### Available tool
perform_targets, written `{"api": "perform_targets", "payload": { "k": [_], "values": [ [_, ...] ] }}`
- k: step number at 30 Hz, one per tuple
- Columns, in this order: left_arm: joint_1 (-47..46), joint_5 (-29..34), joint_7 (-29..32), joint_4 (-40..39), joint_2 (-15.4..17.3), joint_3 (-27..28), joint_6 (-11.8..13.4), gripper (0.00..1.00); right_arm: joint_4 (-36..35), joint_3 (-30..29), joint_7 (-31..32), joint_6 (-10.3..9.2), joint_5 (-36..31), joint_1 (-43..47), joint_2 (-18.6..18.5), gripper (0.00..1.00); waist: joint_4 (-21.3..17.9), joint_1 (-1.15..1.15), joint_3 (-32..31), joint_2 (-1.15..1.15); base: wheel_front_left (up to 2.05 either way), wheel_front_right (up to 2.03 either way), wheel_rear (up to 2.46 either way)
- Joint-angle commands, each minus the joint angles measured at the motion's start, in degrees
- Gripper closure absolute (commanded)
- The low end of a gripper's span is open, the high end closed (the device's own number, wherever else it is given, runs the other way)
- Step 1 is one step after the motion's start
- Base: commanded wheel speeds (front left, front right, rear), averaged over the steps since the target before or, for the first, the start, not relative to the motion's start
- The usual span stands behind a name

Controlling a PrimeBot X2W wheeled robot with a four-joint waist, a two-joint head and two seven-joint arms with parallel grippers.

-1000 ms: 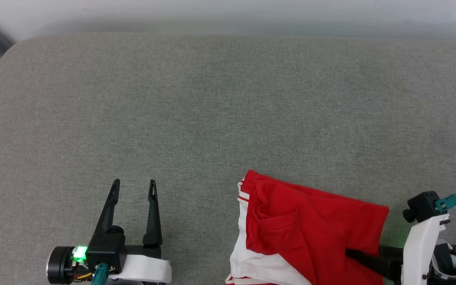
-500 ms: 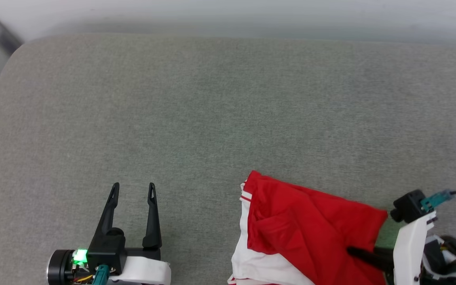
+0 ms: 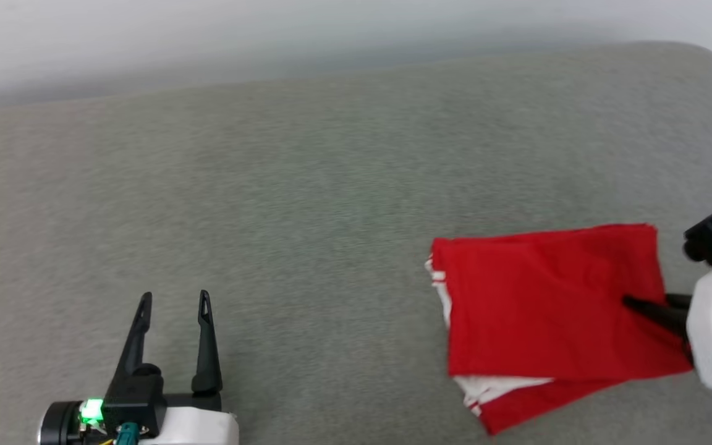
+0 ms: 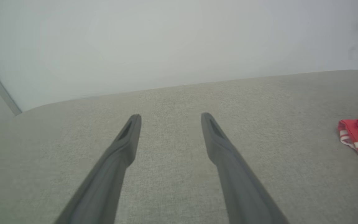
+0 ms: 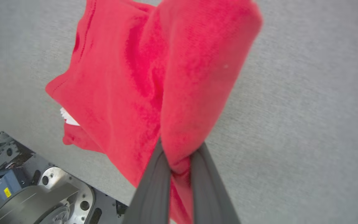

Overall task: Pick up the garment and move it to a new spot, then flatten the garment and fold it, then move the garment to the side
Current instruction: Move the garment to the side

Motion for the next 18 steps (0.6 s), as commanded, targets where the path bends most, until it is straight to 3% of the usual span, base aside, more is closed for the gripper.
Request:
{"api": "perform_targets", "payload": {
  "k": [1, 9, 18],
  "values": [
    [-0.9, 0.5, -0.1, -0.6, 0.5, 0.5, 0.0, 0.0, 0.8, -0.4, -0.3, -0.07, -0.7, -1.7, -1.1, 1.0, -5.6, 0.0, 2.2, 0.0, 0.0, 0.0, 0.0],
    [-3.0, 1.3, -0.1, -2.5, 3.3, 1.9, -0.6, 0.0, 8.6, -2.5, -3.1, -0.07, -4.5, -7.7, -4.4, 1.0, -12.0, 0.0, 8.7, 0.0, 0.0, 0.0, 0.0],
    [-6.2, 2.1, -0.1, -5.6, 6.1, 2.5, -0.8, 0.0, 25.0, -9.0, -7.2, -0.07, -10.0, -15.7, -3.1, 1.0, -12.0, 0.0, 17.3, 0.0, 0.0, 0.0, 0.0]
  ]
}}
